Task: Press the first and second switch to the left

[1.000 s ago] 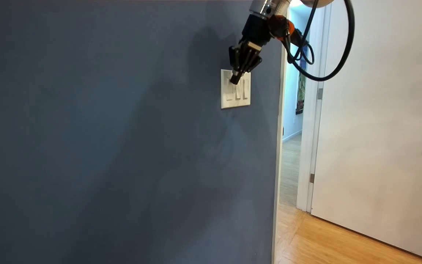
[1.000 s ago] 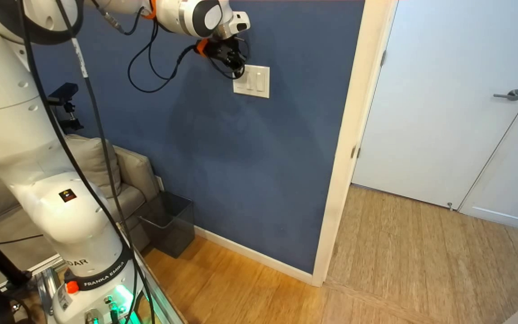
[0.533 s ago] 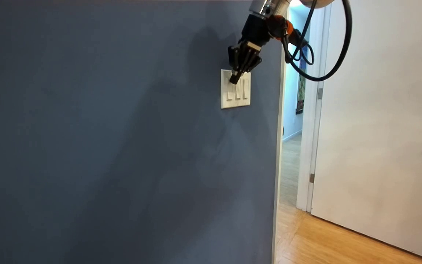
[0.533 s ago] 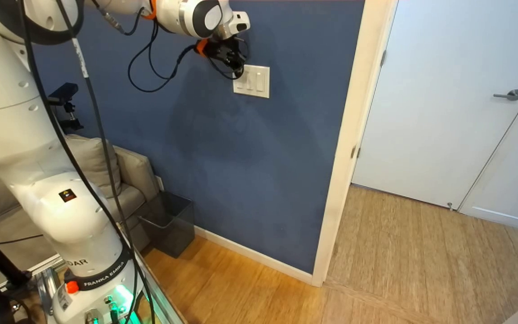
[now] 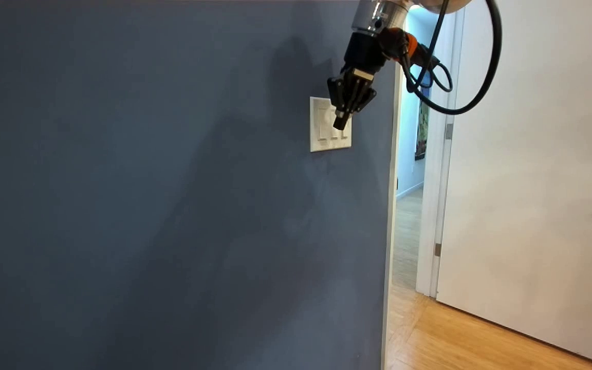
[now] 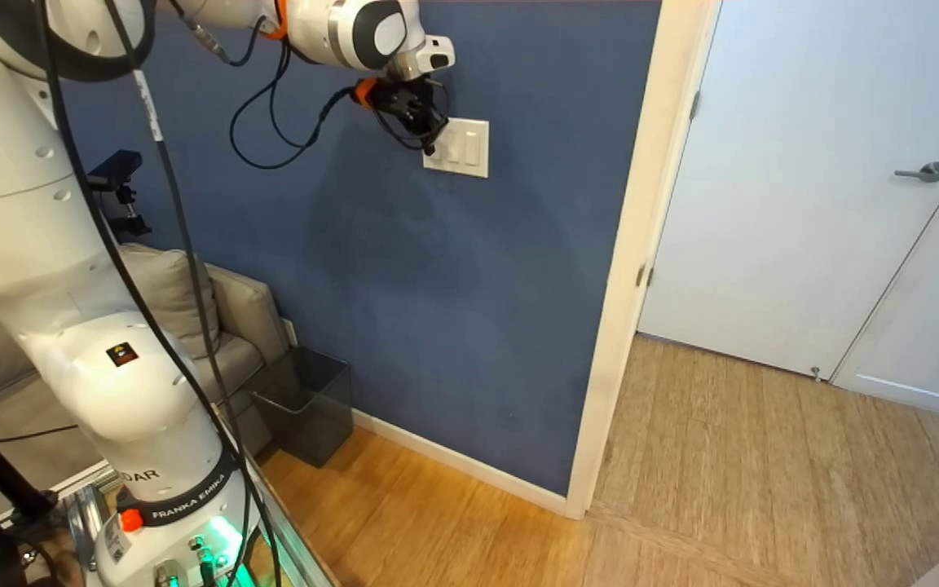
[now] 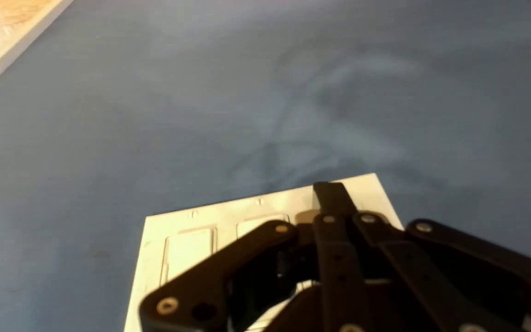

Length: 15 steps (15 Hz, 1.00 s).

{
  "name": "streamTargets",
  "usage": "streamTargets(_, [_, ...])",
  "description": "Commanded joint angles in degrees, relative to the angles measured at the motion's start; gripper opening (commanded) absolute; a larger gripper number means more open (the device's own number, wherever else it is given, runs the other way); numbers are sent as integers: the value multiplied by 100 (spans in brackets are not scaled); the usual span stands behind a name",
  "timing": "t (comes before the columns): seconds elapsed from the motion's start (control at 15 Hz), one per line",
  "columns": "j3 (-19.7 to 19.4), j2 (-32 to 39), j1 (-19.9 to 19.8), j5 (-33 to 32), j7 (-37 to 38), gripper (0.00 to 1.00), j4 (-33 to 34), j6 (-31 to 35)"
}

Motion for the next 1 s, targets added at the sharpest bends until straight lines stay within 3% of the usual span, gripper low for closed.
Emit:
streamTargets(0.0, [-24,105,-45,-567,492,0,118,4])
streamTargets(0.2, [-52,203,-67,-945,704,0,138,42])
streamTargets(0.67, [-92,379,-62,-907,702,0,74,810])
streamTargets(0.93, [-90,436,-52,-856,646,0,82,795])
